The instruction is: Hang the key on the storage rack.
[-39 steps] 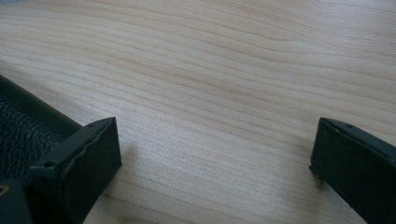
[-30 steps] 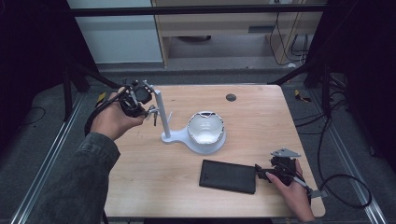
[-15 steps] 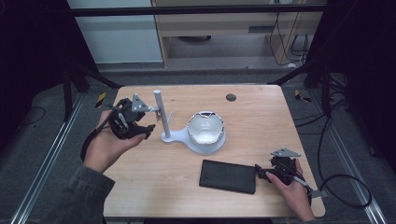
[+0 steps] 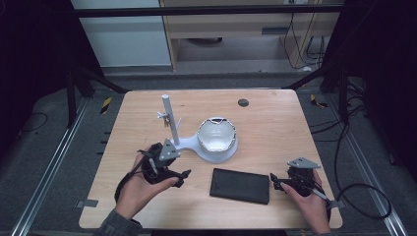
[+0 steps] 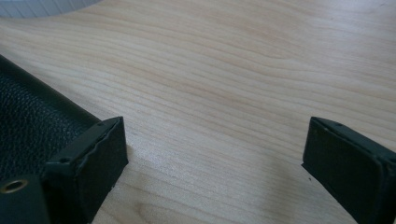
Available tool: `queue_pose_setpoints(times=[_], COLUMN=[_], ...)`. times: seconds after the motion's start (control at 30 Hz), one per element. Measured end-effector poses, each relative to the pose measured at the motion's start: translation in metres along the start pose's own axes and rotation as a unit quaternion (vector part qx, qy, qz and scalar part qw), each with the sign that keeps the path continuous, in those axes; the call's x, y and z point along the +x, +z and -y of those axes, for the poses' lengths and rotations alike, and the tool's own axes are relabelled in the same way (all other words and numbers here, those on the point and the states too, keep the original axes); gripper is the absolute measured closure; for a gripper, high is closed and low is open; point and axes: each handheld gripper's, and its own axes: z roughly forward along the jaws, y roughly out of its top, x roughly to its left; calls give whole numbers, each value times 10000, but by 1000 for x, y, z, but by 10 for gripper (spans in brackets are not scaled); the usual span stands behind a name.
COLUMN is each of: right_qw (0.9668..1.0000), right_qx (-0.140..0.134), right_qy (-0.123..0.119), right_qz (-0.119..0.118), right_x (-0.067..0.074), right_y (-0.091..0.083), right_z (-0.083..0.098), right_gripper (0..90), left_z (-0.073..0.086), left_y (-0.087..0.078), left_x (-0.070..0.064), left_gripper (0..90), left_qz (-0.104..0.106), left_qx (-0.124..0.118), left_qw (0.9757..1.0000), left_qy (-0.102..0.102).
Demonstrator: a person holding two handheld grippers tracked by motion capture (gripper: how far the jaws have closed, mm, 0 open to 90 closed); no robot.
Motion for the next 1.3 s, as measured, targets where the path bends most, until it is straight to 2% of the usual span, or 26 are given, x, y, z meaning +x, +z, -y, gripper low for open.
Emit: queue_pose_setpoints(times=[0.07,0.27,0.37,0.5,0.63,0.73,0.87,1.03,1.1,1.3], right_qw=[9999,9996,9994,9993,9991,9987,9976,9976,9976,9973], right_qx=[-83,-238,-289,-300,-387,-503,-661,-672,-677,-711], right_qy=[-36,-132,-174,-203,-157,-111,-201,-161,-161,-197], right_qz=[49,39,12,33,23,37,53,21,14,-13], right_x=[0,2,3,2,1,2,3,3,3,5], right_y=[-3,-10,-11,-11,-16,-23,-26,-27,-27,-28], right_z=[0,0,-2,-1,0,1,-2,-3,-3,-3], right_gripper=[109,228,240,234,234,280,325,336,334,381], left_z=[4,16,18,21,24,27,32,35,36,41], left_y=[12,45,55,68,76,79,84,88,86,88], left_x=[-5,-21,-27,-34,-40,-44,-49,-53,-53,-51], left_gripper=[207,389,473,549,612,669,737,814,818,876], left_qz=[159,506,648,794,950,1001,1058,1062,1011,1030], left_qx=[24,-9,-90,-2,1,24,157,218,259,430], left_qw=[9999,9987,9978,9968,9955,9950,9942,9940,9943,9935], left_qy=[-13,-73,-99,39,-13,39,123,176,223,212])
